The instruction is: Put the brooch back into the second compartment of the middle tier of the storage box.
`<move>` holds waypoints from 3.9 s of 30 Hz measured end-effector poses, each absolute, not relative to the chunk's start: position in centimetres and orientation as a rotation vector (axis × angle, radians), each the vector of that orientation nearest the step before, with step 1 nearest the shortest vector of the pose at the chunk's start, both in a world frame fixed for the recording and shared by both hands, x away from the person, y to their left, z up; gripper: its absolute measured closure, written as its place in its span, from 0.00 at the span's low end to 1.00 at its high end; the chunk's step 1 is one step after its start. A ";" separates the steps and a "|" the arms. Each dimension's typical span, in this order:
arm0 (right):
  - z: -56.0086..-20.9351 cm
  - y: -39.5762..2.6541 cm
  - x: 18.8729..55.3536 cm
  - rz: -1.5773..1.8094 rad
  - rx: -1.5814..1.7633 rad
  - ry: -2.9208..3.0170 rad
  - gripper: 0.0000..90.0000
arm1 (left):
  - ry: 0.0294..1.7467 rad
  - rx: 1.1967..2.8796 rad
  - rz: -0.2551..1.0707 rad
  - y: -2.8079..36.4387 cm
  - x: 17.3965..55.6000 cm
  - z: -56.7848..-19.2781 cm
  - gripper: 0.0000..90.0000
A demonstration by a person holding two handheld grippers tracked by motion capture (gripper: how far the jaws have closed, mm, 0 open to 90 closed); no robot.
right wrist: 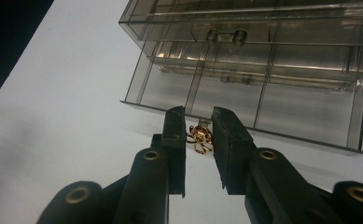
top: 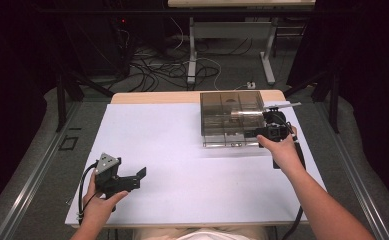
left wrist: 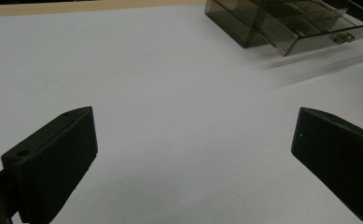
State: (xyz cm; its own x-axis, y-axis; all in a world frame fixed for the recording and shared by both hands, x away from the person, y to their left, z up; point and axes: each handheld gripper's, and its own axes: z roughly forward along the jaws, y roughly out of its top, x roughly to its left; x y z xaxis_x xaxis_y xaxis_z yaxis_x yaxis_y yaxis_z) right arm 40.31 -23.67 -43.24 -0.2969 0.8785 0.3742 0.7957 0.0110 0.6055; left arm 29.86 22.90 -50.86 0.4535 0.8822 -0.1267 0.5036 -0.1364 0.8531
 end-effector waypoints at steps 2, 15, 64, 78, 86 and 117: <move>-43.2 -23.5 40.7 1.162 1.794 2.146 0.84 | 1.182 1.791 0.520 22.9 29.9 -50.9 0.00; -44.0 -22.8 42.2 1.150 1.826 2.129 0.84 | 1.180 1.790 0.519 22.9 29.9 -50.9 0.00; -47.5 -20.9 45.7 1.039 1.892 2.118 0.84 | 1.179 1.796 0.508 23.0 30.0 -50.9 0.00; -48.5 -20.0 46.1 0.973 1.889 2.127 0.83 | 1.177 1.800 0.511 23.0 30.0 -50.9 0.00; -48.7 -19.7 46.2 0.950 1.876 2.144 0.83 | 1.178 1.791 0.517 23.0 30.1 -50.9 0.00; -47.7 -19.9 45.5 1.071 1.759 2.149 0.46 | 1.187 1.791 0.507 22.9 30.2 -51.1 0.00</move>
